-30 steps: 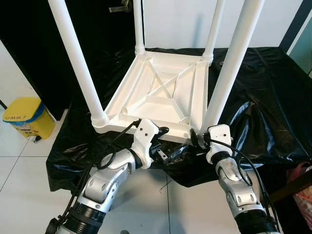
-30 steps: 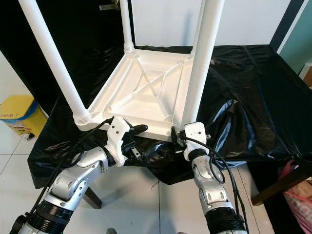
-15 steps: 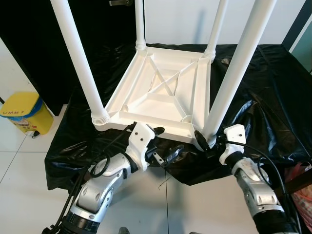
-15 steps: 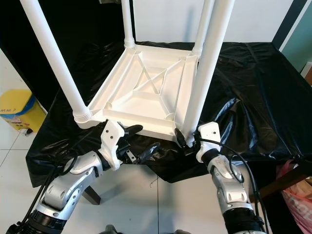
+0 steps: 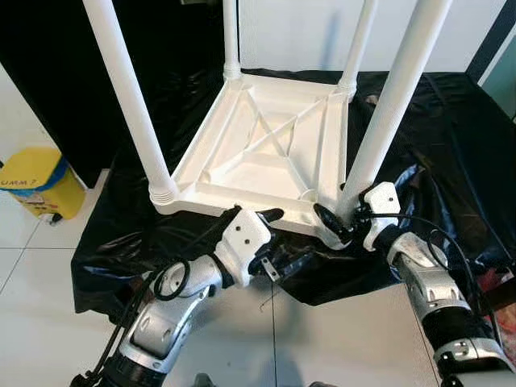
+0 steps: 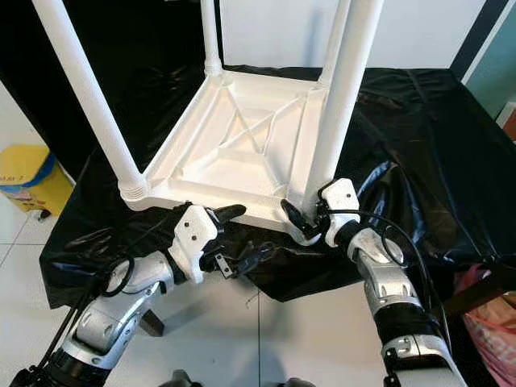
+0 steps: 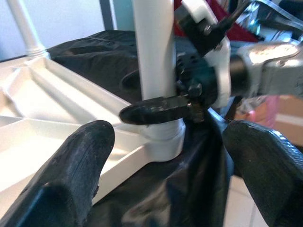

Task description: Building children table

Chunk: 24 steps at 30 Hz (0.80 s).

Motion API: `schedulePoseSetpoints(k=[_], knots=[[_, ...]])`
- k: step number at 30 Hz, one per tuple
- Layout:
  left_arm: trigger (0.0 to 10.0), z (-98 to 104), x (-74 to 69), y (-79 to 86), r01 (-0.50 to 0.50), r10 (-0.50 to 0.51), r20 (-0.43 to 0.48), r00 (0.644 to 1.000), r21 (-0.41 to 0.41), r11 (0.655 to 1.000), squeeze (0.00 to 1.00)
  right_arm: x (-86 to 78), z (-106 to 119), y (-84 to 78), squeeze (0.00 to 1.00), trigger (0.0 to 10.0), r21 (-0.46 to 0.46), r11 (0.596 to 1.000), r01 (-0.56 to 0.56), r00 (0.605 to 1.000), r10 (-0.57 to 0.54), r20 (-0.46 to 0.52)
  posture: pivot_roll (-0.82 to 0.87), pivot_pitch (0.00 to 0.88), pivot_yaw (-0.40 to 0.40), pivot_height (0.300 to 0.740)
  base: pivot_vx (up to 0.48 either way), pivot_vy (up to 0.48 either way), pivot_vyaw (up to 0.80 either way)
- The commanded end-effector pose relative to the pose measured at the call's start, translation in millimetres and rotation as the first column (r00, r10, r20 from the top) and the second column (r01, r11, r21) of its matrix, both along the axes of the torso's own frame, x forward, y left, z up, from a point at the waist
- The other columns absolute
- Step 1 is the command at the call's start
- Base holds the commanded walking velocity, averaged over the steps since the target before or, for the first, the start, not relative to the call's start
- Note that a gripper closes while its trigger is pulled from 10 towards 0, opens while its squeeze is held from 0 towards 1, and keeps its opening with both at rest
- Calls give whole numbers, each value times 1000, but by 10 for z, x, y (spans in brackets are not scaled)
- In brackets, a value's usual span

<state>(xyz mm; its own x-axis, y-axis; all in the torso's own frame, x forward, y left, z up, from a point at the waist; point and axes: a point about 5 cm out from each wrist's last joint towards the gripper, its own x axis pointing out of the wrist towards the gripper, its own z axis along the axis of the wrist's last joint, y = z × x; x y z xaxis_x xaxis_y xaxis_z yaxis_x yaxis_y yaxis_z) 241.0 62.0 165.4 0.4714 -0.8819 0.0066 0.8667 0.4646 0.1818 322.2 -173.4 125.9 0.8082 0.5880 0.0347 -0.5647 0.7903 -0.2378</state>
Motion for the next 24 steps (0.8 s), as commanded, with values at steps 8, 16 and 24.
schedulePoseSetpoints(k=[8, 16, 24], knots=[[10000, -12, -5, -21, 20, -23, -78, 997, -36, 999, 0, -1, -108, 29, 0, 0, -41, 998, -40, 998, 39, -43, 51, 64, -53, 740, 0, 0, 0], [10000, -68, 5, -31, 17, -16, -65, 998, 7, 1000, 0, -36, -213, 41, 0, 10000, 45, 998, 46, 994, -42, -100, 43, 70, -50, 740, 0, 0, 0], [10000, -75, 23, -35, -1, 2, -73, 997, 10, 1000, 0, -124, -277, 158, 0, 10000, 97, 985, 140, 987, -132, -87, 38, 73, -48, 740, 0, 0, 0]])
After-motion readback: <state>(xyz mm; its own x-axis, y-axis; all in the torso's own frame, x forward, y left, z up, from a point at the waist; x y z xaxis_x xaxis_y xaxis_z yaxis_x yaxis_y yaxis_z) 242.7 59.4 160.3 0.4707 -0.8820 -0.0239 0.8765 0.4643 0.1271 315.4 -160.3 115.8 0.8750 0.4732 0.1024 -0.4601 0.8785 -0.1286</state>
